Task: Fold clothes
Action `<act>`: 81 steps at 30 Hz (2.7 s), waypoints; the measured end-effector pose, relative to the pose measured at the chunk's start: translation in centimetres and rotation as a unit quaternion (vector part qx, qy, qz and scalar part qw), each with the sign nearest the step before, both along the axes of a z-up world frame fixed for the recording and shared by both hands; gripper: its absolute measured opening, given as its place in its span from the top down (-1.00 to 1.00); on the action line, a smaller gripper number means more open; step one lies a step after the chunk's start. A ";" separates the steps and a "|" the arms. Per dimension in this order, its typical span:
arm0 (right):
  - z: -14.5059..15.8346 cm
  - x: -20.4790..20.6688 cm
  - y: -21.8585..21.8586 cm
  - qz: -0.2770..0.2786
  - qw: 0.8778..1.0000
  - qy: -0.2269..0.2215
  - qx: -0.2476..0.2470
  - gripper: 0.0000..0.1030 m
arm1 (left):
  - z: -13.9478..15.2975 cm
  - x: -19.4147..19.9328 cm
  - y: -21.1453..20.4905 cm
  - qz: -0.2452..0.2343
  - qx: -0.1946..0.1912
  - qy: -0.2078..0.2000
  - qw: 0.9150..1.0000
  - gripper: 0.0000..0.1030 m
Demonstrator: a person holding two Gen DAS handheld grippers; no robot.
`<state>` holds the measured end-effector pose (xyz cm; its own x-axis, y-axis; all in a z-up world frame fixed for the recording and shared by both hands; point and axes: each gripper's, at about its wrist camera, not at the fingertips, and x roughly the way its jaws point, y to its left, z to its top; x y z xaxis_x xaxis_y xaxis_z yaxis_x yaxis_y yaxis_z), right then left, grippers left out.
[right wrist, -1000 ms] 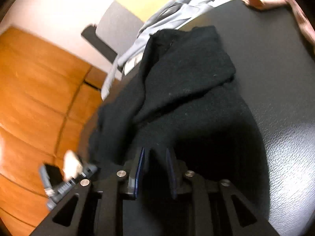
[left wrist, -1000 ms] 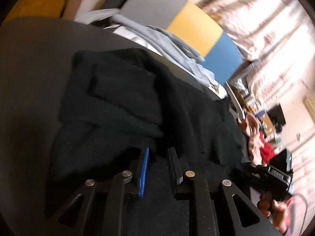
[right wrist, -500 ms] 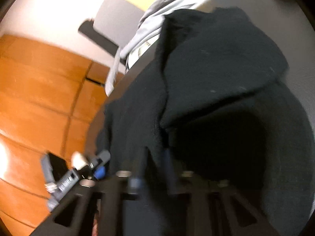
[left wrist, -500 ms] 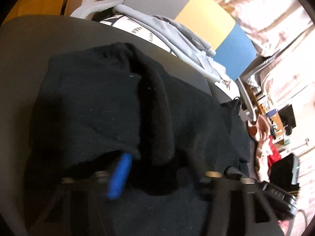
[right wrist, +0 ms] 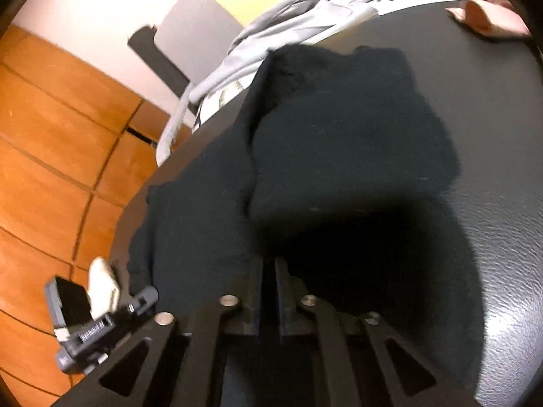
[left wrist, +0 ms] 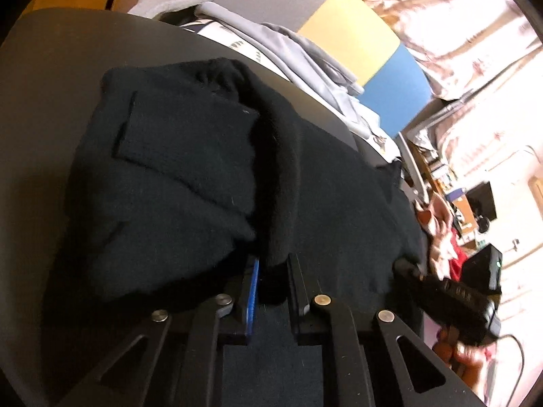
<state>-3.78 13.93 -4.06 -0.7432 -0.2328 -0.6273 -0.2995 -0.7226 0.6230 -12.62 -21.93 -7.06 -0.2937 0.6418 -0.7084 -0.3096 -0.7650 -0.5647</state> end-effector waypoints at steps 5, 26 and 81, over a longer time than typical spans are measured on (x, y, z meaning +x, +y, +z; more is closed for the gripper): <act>0.9 -0.9 2.4 -0.018 1.000 0.009 0.000 0.71 | 4.0 1.2 0.6 0.035 0.004 0.107 0.994 0.63; -2.3 -6.3 6.9 -0.119 0.992 -0.043 0.012 0.73 | 0.0 -0.5 11.7 -0.106 0.030 0.125 0.986 0.21; -2.2 -2.7 -7.5 0.014 0.976 -0.006 0.216 0.70 | 0.4 -14.3 5.3 -0.001 -0.145 0.121 0.982 0.14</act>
<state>-6.49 6.40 -6.23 -0.7317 0.0352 -0.6808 -0.2814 -0.9252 0.2547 -26.88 -16.61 -6.65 -0.4749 0.4240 -0.7712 -0.4087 -0.8823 -0.2334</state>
